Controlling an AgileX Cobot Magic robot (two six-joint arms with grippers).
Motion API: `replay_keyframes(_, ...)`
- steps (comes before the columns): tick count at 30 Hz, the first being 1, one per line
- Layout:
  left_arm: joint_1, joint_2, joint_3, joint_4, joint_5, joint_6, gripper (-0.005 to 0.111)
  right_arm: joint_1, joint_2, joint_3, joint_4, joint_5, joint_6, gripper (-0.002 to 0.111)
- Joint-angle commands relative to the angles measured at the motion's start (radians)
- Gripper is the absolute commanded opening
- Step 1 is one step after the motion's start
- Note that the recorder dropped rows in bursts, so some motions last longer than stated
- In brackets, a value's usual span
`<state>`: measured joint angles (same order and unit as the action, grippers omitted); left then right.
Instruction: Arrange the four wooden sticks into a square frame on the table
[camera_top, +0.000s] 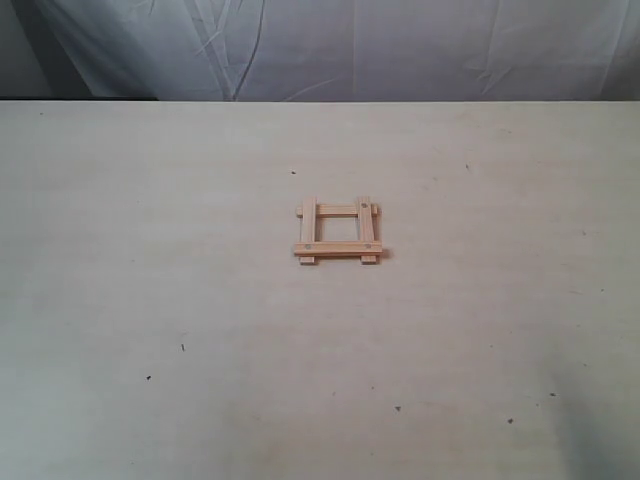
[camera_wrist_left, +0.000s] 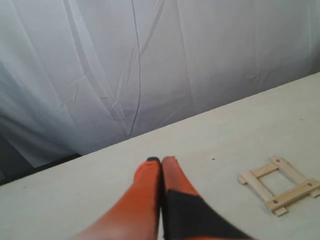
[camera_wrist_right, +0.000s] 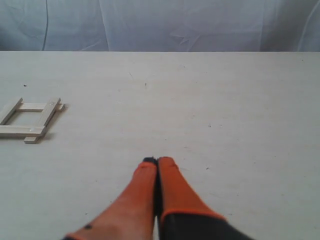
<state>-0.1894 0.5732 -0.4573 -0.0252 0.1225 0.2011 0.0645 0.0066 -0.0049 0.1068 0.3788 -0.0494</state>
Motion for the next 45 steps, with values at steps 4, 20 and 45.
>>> replay_keyframes(4, 0.06, -0.156, 0.022, 0.055, 0.05, -0.007, 0.0, -0.007, -0.007, 0.005, 0.0, -0.011, -0.002, 0.0)
replay_keyframes(20, 0.168, -0.573, 0.457, -0.038, 0.117, -0.007, 0.0, -0.007, -0.007, 0.005, 0.0, -0.013, 0.0, 0.0)
replay_keyframes(45, 0.166, -0.573, 0.457, -0.026, 0.117, -0.169, 0.0, -0.007, -0.007, 0.005, 0.0, -0.013, 0.0, 0.0)
